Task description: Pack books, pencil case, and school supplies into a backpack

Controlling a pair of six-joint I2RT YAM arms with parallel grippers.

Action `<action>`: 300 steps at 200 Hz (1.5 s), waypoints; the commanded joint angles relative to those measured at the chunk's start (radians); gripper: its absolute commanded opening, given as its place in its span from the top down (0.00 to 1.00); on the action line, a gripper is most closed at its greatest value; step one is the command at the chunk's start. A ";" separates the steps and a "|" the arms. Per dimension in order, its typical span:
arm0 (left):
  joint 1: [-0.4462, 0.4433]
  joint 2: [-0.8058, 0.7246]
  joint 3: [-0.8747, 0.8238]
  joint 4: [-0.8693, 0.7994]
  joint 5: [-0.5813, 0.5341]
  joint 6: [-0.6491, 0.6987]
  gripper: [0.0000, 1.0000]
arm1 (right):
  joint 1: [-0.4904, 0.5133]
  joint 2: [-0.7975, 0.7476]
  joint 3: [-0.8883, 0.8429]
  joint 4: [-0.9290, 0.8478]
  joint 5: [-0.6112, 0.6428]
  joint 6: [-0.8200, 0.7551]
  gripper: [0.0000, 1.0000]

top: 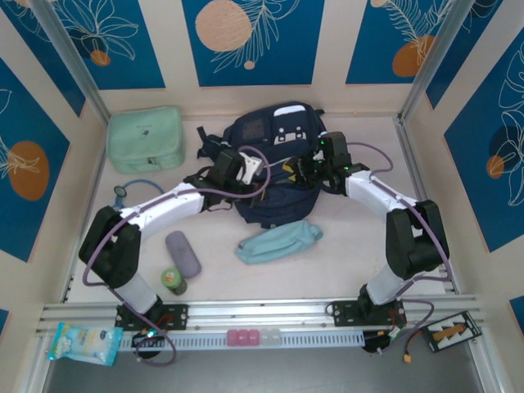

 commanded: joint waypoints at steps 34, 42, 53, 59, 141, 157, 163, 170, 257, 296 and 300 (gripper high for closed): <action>0.137 -0.007 -0.014 -0.159 0.021 0.219 1.00 | -0.116 -0.061 0.036 -0.010 -0.118 -0.099 0.86; 0.146 0.005 0.003 -0.172 0.010 0.248 1.00 | -0.126 -0.063 0.038 -0.008 -0.134 -0.104 0.86; 0.161 0.023 0.026 -0.177 -0.003 0.285 1.00 | -0.138 -0.069 0.044 -0.006 -0.157 -0.115 0.86; 0.169 0.033 0.040 -0.174 -0.009 0.302 1.00 | -0.146 -0.070 0.050 -0.008 -0.172 -0.123 0.86; 0.289 0.180 0.206 -0.119 0.136 0.563 1.00 | -0.206 -0.067 0.088 -0.038 -0.316 -0.170 0.86; 0.304 0.208 0.229 -0.078 0.165 0.559 1.00 | -0.203 -0.057 0.092 -0.037 -0.330 -0.176 0.86; 0.306 0.222 0.242 -0.069 0.170 0.555 1.00 | -0.202 -0.051 0.096 -0.036 -0.335 -0.178 0.86; 0.308 0.242 0.261 -0.063 0.171 0.553 1.00 | -0.200 -0.046 0.099 -0.032 -0.344 -0.177 0.86; 0.325 0.273 0.294 -0.025 0.098 0.510 0.67 | -0.168 0.037 0.155 -0.024 -0.304 -0.199 0.86; 0.340 0.105 0.103 0.075 -0.037 0.428 0.25 | -0.133 0.161 0.252 -0.015 -0.235 -0.239 0.86; 0.341 0.089 0.085 0.082 -0.052 0.415 0.21 | -0.129 0.172 0.262 -0.013 -0.230 -0.243 0.86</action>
